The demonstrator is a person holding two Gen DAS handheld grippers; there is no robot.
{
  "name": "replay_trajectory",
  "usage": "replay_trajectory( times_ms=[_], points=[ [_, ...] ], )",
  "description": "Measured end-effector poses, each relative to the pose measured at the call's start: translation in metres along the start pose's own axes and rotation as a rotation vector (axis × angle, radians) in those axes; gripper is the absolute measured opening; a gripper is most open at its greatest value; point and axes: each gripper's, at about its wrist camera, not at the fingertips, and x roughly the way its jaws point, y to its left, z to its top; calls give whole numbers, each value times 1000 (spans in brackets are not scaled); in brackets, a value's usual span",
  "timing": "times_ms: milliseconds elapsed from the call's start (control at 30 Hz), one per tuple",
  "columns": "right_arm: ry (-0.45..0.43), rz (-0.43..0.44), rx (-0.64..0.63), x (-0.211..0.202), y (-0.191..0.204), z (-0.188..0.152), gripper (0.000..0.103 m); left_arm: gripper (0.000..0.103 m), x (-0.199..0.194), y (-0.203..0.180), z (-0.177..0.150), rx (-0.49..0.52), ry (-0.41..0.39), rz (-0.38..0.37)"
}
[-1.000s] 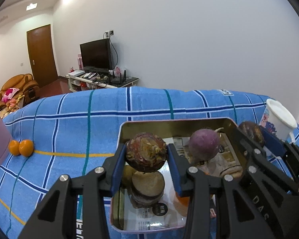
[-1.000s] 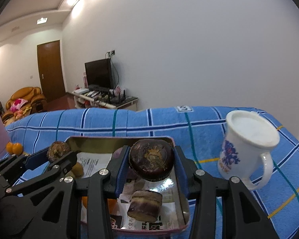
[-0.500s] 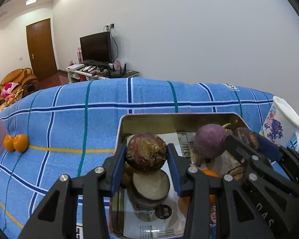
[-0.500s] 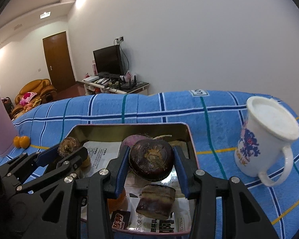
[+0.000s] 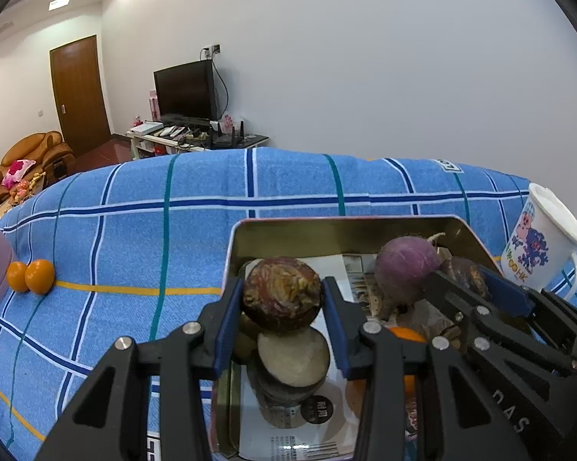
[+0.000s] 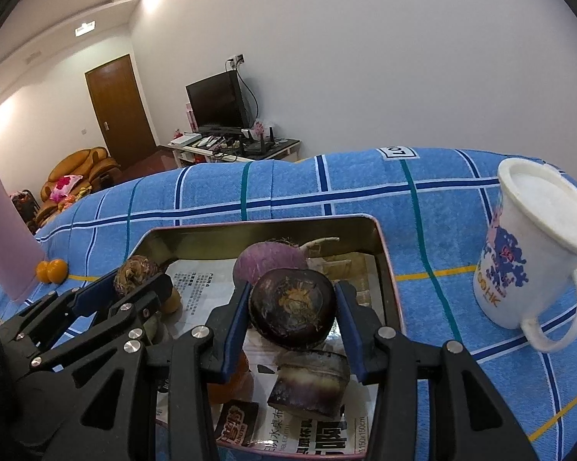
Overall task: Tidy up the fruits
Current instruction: 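Lower both brown fruits into the pink tin and open both grippers, then withdraw both grippers from the tin toward the two small oranges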
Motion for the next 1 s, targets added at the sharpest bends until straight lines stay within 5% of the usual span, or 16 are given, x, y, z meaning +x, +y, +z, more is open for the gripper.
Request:
replay_trajectory(
  times_ms=[567, 633, 733, 767, 800, 1000],
  points=[
    [-104, 151, 111, -22, -18, -3, 48, 44, -2, -16, -1, 37, 7, 45],
    [-143, 147, 107, -32, -15, -3, 53, 51, -4, -19, -1, 49, 2, 41],
    [-208, 121, 121, -46, -16, -5, 62, 81, -12, -24, -2, 45, -19, 1],
    [-222, 110, 126, -49, -16, -5, 64, 97, -19, -26, -2, 48, -41, 16],
    [-235, 95, 132, -52, -17, -6, 65, 103, -25, -28, -2, 55, -72, 41],
    [-320, -8, 159, -70, -23, -6, 76, 103, -51, -32, -6, 107, -163, 78]
  ],
)
